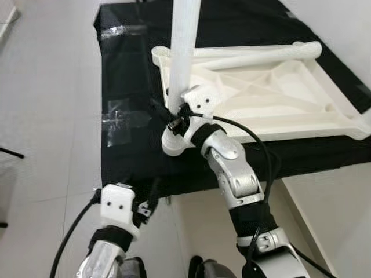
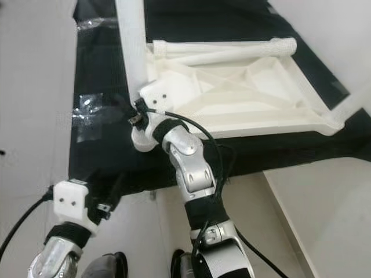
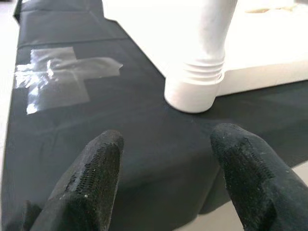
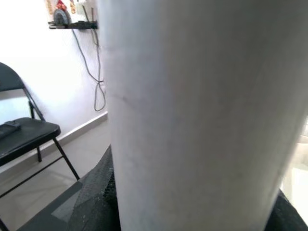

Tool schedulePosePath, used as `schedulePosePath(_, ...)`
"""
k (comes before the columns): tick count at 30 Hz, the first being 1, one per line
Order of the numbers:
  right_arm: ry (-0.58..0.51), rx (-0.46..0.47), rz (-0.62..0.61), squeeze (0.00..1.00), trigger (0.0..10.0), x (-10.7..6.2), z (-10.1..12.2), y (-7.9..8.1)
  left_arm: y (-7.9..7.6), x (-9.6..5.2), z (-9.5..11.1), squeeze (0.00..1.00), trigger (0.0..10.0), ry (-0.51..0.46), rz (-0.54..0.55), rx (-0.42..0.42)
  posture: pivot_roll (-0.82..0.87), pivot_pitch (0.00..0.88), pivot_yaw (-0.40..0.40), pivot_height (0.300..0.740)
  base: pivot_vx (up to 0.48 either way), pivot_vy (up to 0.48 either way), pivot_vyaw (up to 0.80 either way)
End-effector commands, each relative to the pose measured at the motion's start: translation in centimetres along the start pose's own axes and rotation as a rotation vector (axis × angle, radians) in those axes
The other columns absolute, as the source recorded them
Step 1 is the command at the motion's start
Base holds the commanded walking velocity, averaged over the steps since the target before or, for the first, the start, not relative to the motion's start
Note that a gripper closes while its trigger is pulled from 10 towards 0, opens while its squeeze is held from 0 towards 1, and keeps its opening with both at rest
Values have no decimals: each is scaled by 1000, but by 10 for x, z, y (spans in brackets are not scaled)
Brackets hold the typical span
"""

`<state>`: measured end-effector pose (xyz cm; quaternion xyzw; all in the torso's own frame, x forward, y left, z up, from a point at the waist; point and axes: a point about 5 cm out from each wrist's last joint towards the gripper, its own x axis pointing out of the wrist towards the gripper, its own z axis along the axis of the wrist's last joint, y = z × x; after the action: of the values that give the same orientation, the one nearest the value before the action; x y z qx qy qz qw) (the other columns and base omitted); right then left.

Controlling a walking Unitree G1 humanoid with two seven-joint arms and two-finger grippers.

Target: Building children table

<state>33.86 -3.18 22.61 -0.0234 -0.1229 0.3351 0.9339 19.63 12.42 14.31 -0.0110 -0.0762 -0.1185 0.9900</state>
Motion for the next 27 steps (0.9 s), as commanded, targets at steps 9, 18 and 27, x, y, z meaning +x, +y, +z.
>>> schedulePosePath(9, 210, 43, -19, 1000, 10000, 3, -34, 0, -2, -3, -5, 0, 10000, 27, -1, 0, 175, 275, -106, 740, 0, 0, 0)
schedulePosePath(18, 110, -38, 413, 0, 10000, 22, -6, -15, -8, -2, 8, 0, 10000, -19, -69, 70, 196, 272, -100, 740, 0, 0, 0)
schedulePosePath(27, 88, 14, 609, 0, 10000, 26, 5, -25, -2, -7, 21, 0, 10000, -51, -50, 75, 218, 258, -101, 740, 0, 0, 0)
